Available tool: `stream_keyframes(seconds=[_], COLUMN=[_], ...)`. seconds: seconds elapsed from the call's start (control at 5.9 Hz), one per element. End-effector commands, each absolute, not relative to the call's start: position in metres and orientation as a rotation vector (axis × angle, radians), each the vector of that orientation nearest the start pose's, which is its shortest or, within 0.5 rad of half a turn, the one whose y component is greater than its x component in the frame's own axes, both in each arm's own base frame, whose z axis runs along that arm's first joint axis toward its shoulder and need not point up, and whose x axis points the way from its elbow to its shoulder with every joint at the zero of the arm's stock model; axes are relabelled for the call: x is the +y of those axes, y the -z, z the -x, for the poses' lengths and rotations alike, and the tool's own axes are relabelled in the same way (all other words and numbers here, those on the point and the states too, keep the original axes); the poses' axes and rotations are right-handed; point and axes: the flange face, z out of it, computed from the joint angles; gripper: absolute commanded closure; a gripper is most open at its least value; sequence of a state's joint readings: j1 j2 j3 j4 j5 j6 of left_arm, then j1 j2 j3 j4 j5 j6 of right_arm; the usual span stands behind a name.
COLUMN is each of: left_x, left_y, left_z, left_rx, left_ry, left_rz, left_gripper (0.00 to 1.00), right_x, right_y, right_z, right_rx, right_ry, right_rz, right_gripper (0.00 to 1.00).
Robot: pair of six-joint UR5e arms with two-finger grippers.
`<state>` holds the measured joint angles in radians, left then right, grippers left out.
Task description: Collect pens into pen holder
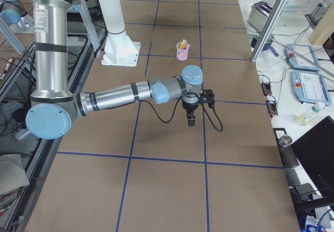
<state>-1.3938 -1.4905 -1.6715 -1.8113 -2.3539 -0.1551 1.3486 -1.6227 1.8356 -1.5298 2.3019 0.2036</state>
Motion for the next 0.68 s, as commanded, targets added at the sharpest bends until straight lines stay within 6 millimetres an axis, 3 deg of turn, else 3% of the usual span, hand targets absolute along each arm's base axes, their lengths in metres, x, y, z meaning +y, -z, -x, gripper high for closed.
stream_keyframes(seconds=[0.0, 0.17, 0.34, 0.51], left_x=[-0.467, -0.471, -0.469, -0.465], left_y=[-0.639, -0.627, -0.631, -0.634], left_z=[0.047, 0.058, 0.059, 0.059], left_rx=[0.786, 0.786, 0.785, 0.788], left_ry=[-0.144, -0.122, -0.113, -0.108], left_rz=[-0.048, -0.052, -0.04, -0.032], left_gripper=[0.0, 0.0, 0.0, 0.0], right_x=[-0.468, -0.464, -0.464, -0.463], right_y=[-0.574, -0.579, -0.579, -0.601], right_z=[0.007, 0.007, 0.004, 0.003], right_rx=[-0.744, -0.742, -0.742, -0.737], right_ry=[0.164, 0.15, 0.149, 0.137], right_rz=[-0.044, -0.031, -0.038, 0.0], right_gripper=[0.0, 0.0, 0.0, 0.0])
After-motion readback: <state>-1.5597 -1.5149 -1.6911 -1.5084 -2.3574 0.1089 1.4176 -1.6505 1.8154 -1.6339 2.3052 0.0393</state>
